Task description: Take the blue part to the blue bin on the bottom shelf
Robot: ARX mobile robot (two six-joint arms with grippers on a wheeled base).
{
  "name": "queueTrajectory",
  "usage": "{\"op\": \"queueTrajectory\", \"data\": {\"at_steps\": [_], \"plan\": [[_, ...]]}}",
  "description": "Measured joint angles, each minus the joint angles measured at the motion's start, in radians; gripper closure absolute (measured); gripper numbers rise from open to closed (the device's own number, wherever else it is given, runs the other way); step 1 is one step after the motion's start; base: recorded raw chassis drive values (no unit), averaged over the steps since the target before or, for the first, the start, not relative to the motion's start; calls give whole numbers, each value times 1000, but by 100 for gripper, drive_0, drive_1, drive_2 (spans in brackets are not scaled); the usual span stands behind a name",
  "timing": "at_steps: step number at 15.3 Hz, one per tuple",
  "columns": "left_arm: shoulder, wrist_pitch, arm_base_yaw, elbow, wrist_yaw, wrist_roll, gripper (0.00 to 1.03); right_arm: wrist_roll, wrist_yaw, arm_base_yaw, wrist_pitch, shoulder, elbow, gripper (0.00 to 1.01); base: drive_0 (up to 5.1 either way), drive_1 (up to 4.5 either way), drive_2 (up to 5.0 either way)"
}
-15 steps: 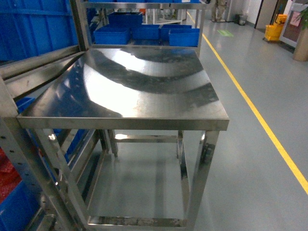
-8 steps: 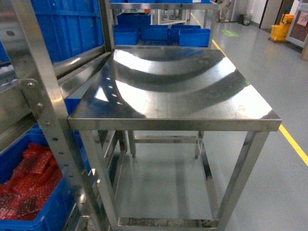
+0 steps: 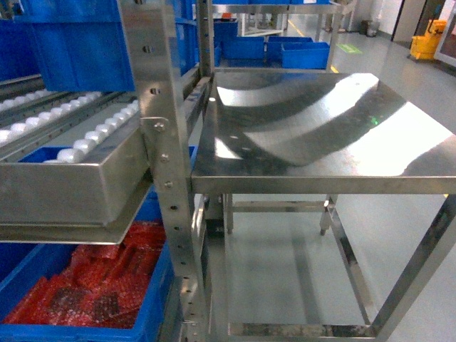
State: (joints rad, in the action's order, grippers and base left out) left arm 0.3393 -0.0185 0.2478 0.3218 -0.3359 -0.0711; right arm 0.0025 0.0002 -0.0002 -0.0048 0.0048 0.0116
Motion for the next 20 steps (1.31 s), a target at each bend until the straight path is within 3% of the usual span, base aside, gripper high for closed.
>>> {"op": "queueTrajectory", "data": {"at_steps": [20], "plan": [[0,-2,-1,0,0,0,60,0,0,0,0,0,0,3,-494,242,242]]}}
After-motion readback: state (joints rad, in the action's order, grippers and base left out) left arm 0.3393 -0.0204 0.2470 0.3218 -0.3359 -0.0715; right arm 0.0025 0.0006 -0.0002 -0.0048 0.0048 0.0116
